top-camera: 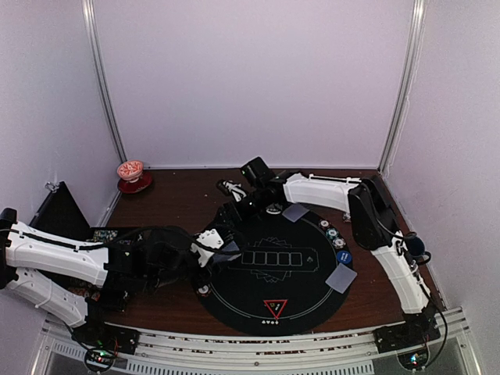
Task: Distribute texas hold em gaming equipment
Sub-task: Distribute the poker card in the big blind area, then pick up the poker card from the face-down deck piles.
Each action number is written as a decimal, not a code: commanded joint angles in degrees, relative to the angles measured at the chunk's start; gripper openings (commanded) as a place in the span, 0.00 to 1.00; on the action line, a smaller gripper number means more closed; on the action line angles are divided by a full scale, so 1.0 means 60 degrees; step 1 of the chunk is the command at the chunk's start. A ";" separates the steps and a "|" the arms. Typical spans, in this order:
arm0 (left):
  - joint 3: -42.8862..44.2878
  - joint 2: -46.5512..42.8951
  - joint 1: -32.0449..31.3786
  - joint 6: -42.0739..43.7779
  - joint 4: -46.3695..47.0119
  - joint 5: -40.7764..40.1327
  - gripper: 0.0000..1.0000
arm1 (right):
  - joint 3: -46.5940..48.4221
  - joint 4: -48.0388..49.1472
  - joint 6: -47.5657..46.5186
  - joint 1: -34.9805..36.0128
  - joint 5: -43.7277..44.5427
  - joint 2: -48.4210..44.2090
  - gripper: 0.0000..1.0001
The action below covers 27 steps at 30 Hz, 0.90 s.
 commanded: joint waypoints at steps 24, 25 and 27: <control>0.0037 0.0017 0.0018 -0.0010 0.0516 -0.0061 0.52 | -0.5876 -0.0132 -0.2555 -0.0445 -0.2047 -0.6413 0.99; 0.0037 0.0024 0.0018 -0.0011 0.0516 -0.0058 0.52 | -0.5914 -0.0050 -0.2573 -0.0366 -0.2148 -0.6424 0.98; 0.0052 0.0051 0.0018 0.0007 0.0526 -0.0045 0.52 | -0.5955 0.0154 -0.2492 -0.0170 -0.2134 -0.6363 0.98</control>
